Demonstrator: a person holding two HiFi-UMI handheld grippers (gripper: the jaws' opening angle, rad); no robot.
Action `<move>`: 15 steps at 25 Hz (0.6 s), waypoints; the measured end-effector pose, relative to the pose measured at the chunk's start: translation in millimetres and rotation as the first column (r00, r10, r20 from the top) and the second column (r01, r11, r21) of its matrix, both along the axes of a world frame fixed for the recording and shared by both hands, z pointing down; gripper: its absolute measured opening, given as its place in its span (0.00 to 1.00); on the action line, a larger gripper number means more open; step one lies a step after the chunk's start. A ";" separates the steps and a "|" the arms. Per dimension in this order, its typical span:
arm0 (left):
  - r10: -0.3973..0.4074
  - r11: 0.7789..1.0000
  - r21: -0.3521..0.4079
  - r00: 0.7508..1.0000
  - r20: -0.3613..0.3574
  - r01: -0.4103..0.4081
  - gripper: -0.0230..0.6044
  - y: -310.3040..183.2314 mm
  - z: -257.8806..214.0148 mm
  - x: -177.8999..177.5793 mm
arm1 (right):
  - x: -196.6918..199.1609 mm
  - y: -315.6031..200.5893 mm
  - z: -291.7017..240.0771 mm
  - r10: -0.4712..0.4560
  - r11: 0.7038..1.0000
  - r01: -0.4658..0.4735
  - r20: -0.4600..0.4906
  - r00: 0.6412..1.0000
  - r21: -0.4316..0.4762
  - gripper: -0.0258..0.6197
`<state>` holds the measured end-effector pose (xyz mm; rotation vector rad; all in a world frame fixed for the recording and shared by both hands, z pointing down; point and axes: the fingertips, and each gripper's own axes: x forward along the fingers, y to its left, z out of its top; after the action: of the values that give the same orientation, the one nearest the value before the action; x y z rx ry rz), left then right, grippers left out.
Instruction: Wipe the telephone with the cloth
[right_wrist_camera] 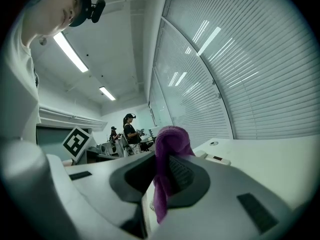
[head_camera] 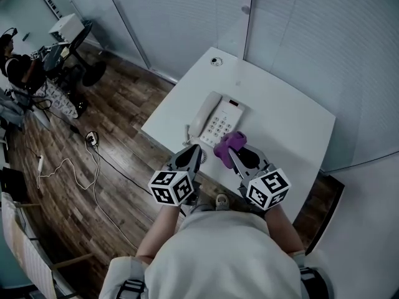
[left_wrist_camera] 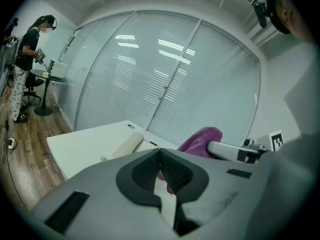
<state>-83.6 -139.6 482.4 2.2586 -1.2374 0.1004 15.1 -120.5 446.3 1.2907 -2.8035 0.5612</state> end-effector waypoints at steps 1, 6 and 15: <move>0.009 1.000 0.006 1.000 -0.007 -0.009 0.07 4.0 -3.3 -1.1 | -3.5 3.5 -1.0 0.002 1.000 -0.002 -0.004 1.000 0.002 0.14; 0.052 0.998 0.020 0.999 0.008 -0.052 0.07 24.5 -10.8 -8.1 | -19.1 23.7 -8.7 0.028 1.000 -0.028 -0.023 0.999 0.011 0.14; 0.121 0.993 0.014 0.992 0.028 -0.121 0.07 56.5 -20.7 -39.7 | -45.1 62.4 -23.1 0.120 0.993 -0.120 -0.039 0.992 0.009 0.14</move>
<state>-123.3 -83.0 461.7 2.3524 -1.1177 0.1674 -30.0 -58.1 423.2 1.4629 -2.7121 0.5236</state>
